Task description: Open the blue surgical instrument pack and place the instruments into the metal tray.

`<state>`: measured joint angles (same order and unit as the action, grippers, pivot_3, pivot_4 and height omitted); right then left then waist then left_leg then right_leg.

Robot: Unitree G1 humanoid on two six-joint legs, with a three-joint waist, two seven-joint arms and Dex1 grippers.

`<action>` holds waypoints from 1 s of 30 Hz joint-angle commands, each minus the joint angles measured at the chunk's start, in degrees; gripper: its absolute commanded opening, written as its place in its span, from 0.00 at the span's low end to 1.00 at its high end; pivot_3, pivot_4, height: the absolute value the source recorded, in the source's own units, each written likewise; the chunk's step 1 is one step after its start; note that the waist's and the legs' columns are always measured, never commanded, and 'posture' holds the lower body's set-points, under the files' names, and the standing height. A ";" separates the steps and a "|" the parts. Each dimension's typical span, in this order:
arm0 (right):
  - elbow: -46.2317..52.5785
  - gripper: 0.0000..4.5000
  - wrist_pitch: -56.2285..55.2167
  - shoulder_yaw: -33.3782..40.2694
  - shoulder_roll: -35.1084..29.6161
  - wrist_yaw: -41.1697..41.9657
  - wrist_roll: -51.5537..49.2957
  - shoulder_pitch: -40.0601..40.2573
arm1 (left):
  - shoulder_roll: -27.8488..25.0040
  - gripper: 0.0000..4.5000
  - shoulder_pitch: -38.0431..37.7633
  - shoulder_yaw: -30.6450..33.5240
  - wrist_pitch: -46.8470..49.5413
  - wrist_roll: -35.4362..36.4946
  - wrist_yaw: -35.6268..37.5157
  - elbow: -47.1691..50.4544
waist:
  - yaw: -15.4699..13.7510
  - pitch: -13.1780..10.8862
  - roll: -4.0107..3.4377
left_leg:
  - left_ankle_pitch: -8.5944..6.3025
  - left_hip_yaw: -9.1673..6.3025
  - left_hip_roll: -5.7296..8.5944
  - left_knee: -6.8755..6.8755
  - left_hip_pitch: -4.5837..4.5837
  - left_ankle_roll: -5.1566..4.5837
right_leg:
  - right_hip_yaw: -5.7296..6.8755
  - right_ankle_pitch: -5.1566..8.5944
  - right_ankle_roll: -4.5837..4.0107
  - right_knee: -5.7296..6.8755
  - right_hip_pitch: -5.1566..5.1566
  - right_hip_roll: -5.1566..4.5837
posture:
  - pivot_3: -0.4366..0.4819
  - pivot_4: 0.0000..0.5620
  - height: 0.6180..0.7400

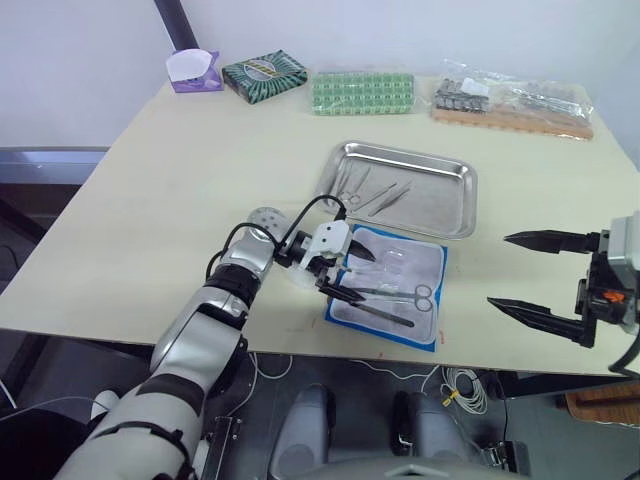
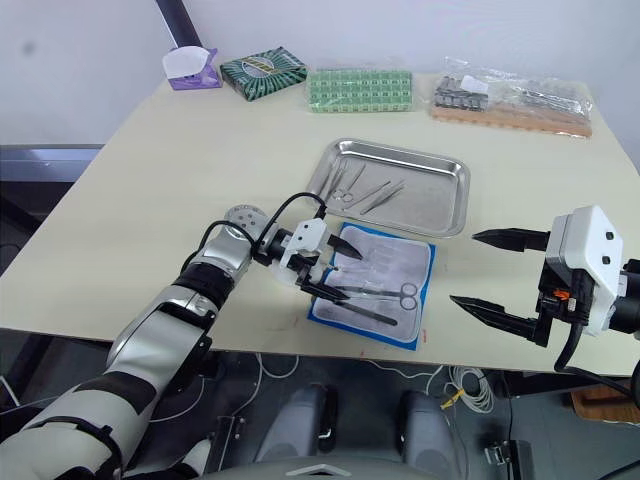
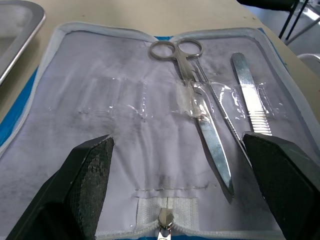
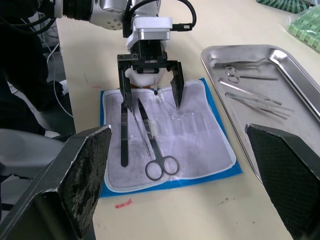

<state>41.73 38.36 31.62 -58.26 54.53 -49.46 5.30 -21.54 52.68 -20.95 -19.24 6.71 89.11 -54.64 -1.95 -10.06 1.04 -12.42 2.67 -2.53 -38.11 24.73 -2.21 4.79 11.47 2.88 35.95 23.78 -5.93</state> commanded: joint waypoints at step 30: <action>-11.67 0.86 -1.34 -37.16 8.11 -9.58 21.07 -21.00 | 1.05 1.00 -4.07 0.67 -1.88 -8.26 -0.89 -2.12 | 1.11 0.46 -0.53 | -0.01 0.03 -0.05 -0.17 0.01 -0.01 | 0.02 -0.06 -0.02 0.04 -0.06 0.02 | 0.48 0.27 1.00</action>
<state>29.98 37.85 -4.27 -50.37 44.55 -29.95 -14.61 -20.69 51.31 -18.49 -21.82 1.37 88.17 -54.67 -0.84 -9.60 0.52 -12.43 2.71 -2.58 -38.28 24.74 -2.22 4.81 11.41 2.86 35.99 23.73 -5.91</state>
